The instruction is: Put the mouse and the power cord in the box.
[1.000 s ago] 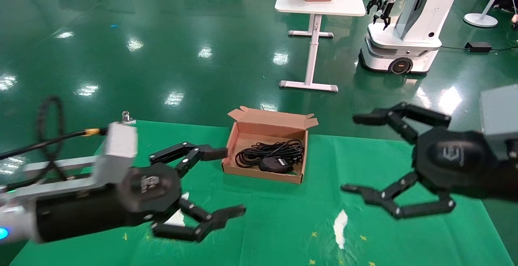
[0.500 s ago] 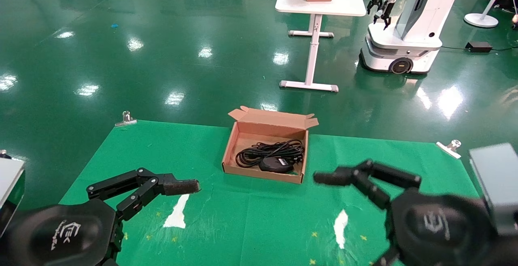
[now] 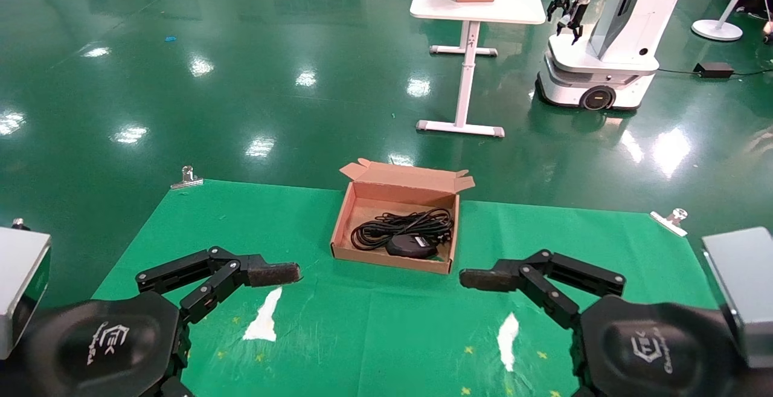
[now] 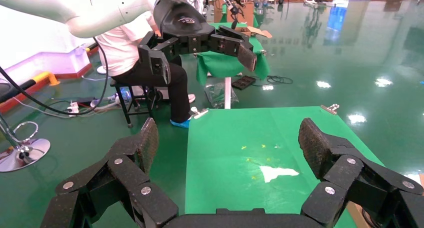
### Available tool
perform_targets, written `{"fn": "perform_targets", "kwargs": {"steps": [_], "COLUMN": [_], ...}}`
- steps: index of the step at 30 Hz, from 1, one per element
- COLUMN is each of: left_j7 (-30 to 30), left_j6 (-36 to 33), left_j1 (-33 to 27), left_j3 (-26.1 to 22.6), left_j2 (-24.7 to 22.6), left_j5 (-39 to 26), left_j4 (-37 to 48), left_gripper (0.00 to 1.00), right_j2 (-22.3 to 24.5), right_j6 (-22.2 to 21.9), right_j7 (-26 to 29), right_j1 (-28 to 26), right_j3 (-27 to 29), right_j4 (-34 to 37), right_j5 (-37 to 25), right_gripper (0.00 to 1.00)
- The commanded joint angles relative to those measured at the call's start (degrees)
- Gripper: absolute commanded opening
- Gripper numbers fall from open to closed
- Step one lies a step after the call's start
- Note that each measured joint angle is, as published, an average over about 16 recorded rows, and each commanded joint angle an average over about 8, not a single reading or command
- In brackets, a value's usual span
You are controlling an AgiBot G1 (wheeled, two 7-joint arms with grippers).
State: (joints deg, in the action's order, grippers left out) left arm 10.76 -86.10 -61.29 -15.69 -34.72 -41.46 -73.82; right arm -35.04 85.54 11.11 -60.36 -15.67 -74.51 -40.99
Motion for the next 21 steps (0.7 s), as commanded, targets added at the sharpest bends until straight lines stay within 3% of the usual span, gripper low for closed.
{"fn": "perform_targets", "kwargs": {"steps": [1,21], "left_j7": [0.0,0.0], "left_j6": [0.1,0.3], "left_j1": [-0.1,-0.2], "left_j3": [-0.1,-0.3], "left_j2": [-0.1,-0.2], "left_j5": [-0.1,-0.3], "left_j4": [0.1,0.2], "left_gripper": [1.0,1.0], "right_j2": [0.0,0.0], "right_j6": [0.0,0.1], "right_j7": [-0.1,-0.3], "right_j1": [-0.2,-1.1], "right_j3": [-0.1,-0.3], "right_j4": [0.2,0.9], "right_j5": [-0.2,-0.8], "right_gripper": [1.0,1.0]}}
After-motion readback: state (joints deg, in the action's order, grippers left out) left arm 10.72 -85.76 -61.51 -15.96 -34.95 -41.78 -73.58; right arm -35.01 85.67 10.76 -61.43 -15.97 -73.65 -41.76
